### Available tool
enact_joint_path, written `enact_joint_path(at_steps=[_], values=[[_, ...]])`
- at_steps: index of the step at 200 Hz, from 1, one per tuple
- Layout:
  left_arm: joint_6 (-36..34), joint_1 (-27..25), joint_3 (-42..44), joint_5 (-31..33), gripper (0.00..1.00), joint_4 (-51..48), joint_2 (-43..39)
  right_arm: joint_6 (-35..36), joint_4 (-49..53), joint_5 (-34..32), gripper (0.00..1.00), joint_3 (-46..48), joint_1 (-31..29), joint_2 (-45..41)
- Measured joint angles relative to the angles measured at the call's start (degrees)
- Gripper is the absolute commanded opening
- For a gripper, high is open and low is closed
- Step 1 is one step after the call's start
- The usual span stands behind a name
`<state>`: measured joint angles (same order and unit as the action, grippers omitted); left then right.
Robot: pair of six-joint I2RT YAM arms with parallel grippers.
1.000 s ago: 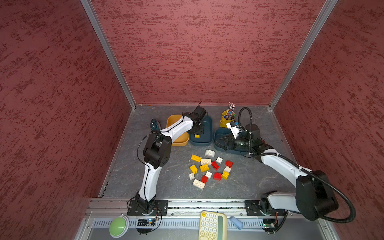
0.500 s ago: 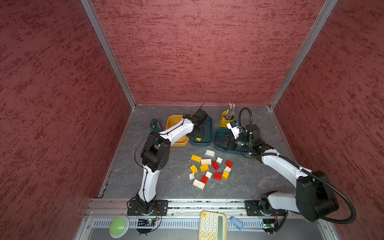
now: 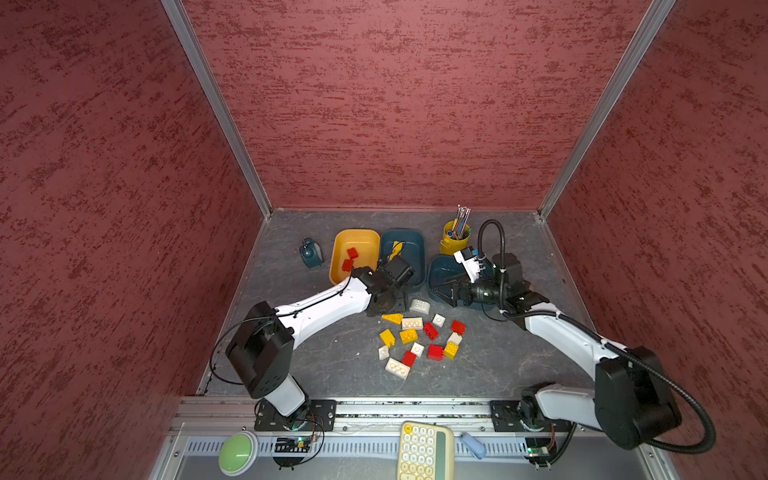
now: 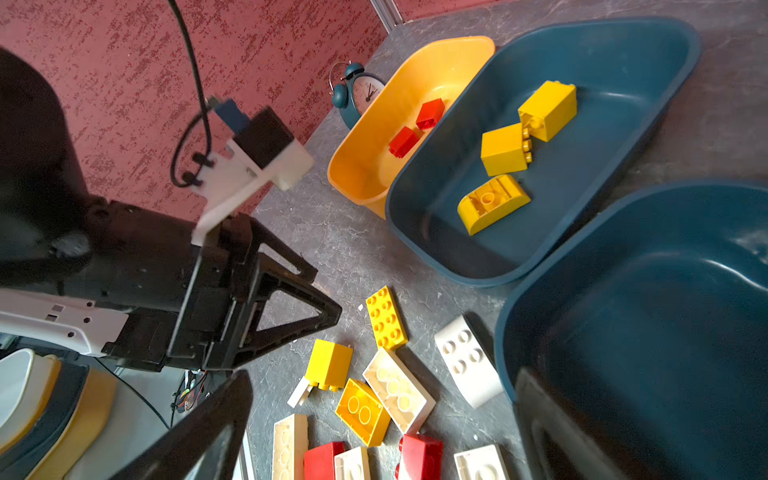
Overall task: Sort the legos into containers by color
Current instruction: 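Lower the left gripper to a flat yellow 2x4 brick and grasp it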
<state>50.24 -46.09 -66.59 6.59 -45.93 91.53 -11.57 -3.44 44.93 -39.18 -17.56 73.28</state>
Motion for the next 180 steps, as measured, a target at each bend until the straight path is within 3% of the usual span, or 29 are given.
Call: enact_joint_path(at_steps=[32,66,132,180], values=[[16.61,-1.44,1.62,1.42,0.78,0.83,1.09,0.0,-0.02,0.31,0.99,0.79,0.0,-0.24],[26.27,-1.49,-3.69,1.38,0.77,1.29,7.76,0.0,-0.04,0.44,0.99,1.29,0.0,-1.11],[34.21,-1.11,-5.46,1.27,0.72,1.09,16.0,0.07,0.2,0.5,0.99,2.67,0.0,-1.62],[35.93,-0.83,-6.34,1.2,0.58,-0.09,18.12,0.22,0.35,0.48,0.99,2.67,0.0,-1.6]])
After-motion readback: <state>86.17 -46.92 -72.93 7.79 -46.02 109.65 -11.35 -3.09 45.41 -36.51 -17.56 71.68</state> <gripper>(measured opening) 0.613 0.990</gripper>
